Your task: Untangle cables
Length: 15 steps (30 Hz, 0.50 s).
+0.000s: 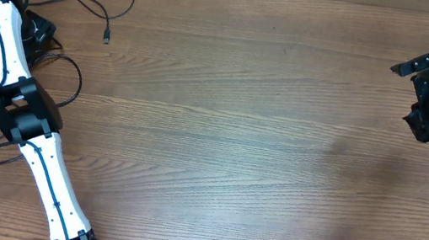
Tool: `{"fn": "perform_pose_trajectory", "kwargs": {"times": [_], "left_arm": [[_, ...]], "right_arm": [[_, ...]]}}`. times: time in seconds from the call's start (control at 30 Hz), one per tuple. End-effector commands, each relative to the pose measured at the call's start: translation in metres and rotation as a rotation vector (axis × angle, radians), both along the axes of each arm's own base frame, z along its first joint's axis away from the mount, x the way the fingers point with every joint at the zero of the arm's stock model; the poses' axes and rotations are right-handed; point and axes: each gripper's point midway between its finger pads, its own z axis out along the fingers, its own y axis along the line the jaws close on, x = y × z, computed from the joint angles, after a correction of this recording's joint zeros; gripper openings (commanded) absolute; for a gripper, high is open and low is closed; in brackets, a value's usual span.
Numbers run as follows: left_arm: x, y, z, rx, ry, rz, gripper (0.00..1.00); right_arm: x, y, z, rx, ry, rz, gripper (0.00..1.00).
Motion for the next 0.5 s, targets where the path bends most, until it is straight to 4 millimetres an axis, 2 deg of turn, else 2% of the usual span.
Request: {"fn": "perform_pose_trajectory", "kwargs": {"times": [0.0, 0.07, 0.13, 0.2, 0.23, 0.4, 0.47], "left_arm": [[-0.01, -0.013, -0.051, -0.063, 0.075, 0.003, 0.39], [-0.004, -0.014, -0.056, -0.074, 0.052, -0.001, 0.28], [0.004, -0.016, -0.059, -0.084, 0.018, -0.025, 0.22], [0.023, -0.02, -0.057, -0.107, -0.066, -0.073, 0.07], [0.032, -0.024, -0.055, -0.114, -0.104, -0.104, 0.04], [0.08, -0.054, -0.036, -0.18, -0.323, -0.303, 0.05], [0.091, -0.064, -0.029, -0.194, -0.377, -0.354, 0.05]], "right_arm": [[0.0, 0.002, 0.002, -0.001, -0.009, 0.01, 1.0], [0.0, 0.002, 0.002, -0.001, -0.009, 0.01, 1.0], [0.0, 0.002, 0.002, -0.001, -0.009, 0.01, 1.0], [0.001, 0.002, 0.002, -0.001, -0.01, 0.01, 1.0], [0.001, 0.002, 0.002, -0.001, -0.011, 0.01, 1.0], [0.003, 0.002, 0.003, -0.004, -0.02, 0.01, 1.0], [0.003, 0.002, 0.004, -0.005, -0.022, 0.01, 1.0]]}}
